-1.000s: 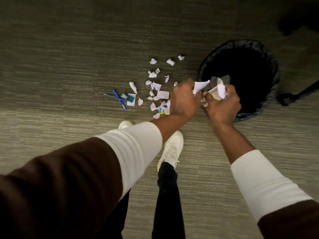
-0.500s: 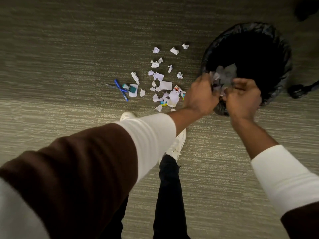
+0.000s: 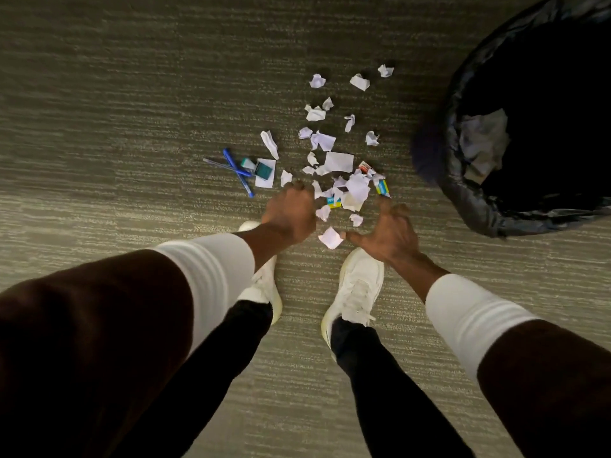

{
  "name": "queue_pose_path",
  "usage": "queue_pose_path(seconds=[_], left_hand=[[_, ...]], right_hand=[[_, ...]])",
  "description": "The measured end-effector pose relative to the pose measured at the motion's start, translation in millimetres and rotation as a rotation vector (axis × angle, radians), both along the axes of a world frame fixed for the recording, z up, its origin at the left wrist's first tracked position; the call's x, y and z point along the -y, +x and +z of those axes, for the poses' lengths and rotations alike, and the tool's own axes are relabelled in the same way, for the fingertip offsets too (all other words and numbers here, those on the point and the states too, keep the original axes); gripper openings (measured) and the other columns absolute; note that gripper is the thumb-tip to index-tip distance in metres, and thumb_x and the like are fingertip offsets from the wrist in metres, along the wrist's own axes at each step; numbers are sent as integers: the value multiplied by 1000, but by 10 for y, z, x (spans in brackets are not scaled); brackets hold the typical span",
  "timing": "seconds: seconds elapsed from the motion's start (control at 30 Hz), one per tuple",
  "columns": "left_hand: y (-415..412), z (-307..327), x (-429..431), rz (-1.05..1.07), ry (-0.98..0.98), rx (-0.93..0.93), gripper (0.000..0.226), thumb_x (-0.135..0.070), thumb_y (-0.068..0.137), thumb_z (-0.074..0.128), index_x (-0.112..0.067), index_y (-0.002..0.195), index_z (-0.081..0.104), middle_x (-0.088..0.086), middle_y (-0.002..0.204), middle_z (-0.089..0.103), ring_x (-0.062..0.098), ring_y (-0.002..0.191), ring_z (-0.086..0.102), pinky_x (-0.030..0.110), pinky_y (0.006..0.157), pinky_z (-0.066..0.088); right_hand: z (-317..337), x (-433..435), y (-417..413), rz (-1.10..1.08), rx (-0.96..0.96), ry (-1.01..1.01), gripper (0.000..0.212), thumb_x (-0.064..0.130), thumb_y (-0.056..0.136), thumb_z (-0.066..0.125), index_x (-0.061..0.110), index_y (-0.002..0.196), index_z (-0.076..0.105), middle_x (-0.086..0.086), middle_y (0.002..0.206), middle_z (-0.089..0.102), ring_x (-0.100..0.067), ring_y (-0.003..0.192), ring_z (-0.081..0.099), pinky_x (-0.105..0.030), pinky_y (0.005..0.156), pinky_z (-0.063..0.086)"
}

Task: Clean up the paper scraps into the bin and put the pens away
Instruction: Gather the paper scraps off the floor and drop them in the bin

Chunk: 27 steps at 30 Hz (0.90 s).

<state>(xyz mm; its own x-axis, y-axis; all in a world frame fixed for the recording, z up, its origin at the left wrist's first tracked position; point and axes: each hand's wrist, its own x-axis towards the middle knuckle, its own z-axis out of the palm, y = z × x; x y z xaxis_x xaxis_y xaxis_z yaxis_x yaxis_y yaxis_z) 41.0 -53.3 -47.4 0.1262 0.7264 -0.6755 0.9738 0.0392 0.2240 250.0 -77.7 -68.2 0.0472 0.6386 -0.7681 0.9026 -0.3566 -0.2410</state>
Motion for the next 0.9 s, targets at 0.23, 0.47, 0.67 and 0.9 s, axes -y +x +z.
queue_pose_path(seconds=[0.23, 0.47, 0.67, 0.9], left_hand=[[-241, -999, -462, -431, 91, -40, 86, -1, 89, 64, -15, 162, 22, 15, 171, 15, 38, 158, 21, 50, 92, 57], [-149, -1627, -654, -650, 192, 27, 86, -28, 93, 68, -32, 164, 20, 25, 173, 4, 52, 154, 24, 55, 78, 61], [-248, -1787, -633, -702, 264, 54, 51, 0, 93, 53, -14, 143, 52, 24, 163, 32, 50, 143, 41, 54, 73, 63], [-387, -1817, -662, -792, 284, 91, 35, 0, 103, 38, -3, 134, 55, 28, 166, 27, 44, 155, 28, 49, 123, 34]], right_hand=[[-1068, -241, -315, -37, 70, 120, 151, 93, 49, 73, 34, 162, -8, -25, 170, -10, -50, 157, 0, -70, 109, 38], [-1436, -245, -763, 96, 213, 132, 143, 92, 59, 66, 22, 164, -1, -27, 170, -8, -52, 157, -4, -72, 117, 23], [-1442, -154, -799, 209, 206, 235, 93, 56, 85, 71, 28, 160, 24, -28, 166, 13, -51, 148, 25, -56, 95, 55], [-1494, -169, -761, 306, 75, 259, 61, 30, 97, 65, 29, 153, 40, -22, 158, 29, -42, 139, 39, -51, 95, 57]])
